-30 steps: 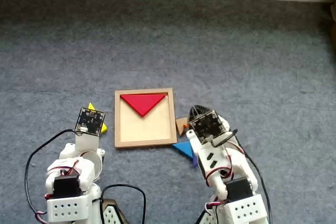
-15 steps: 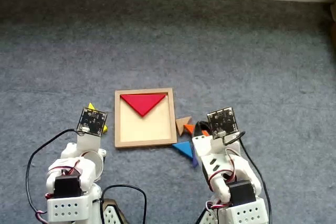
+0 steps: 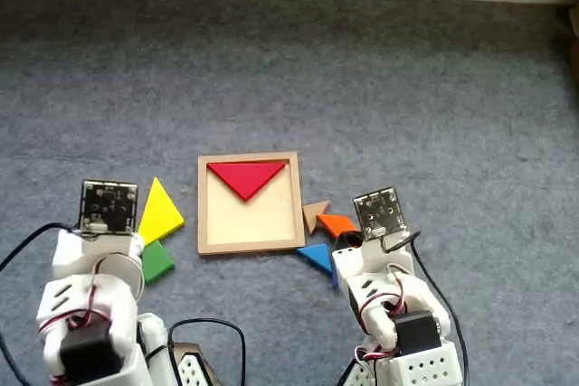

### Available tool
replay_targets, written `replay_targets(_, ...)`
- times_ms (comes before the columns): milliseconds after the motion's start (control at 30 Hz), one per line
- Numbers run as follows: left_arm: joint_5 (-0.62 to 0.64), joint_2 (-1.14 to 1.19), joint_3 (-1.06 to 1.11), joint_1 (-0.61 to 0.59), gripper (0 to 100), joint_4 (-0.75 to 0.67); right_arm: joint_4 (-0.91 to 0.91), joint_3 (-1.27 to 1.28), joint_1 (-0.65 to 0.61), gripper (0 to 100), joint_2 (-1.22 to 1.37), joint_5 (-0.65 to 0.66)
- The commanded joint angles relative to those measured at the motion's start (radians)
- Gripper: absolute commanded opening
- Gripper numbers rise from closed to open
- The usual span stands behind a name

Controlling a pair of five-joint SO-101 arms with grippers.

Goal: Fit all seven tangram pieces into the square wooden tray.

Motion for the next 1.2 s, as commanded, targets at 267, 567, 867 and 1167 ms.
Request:
replay_targets(267, -0.049, 0.430, -0.203, 0.127, 18, 0.008, -0.004, 0.137, 0.076, 2.2, -0.010, -0.008)
replay_targets(567, -0.043, 1.001, -0.311, 0.260, 20, -0.064, -0.004, 0.137, 0.087, 2.2, -0.012, -0.008)
replay_targets(867, -0.041, 1.438, -0.449, 0.231, 20, -0.206, -0.004, 0.137, 0.088, 2.2, -0.012, -0.008)
replay_targets(1167, -0.041, 1.753, -0.659, 0.179, 20, -0.204, -0.004, 0.137, 0.088, 2.2, -0.012, -0.008)
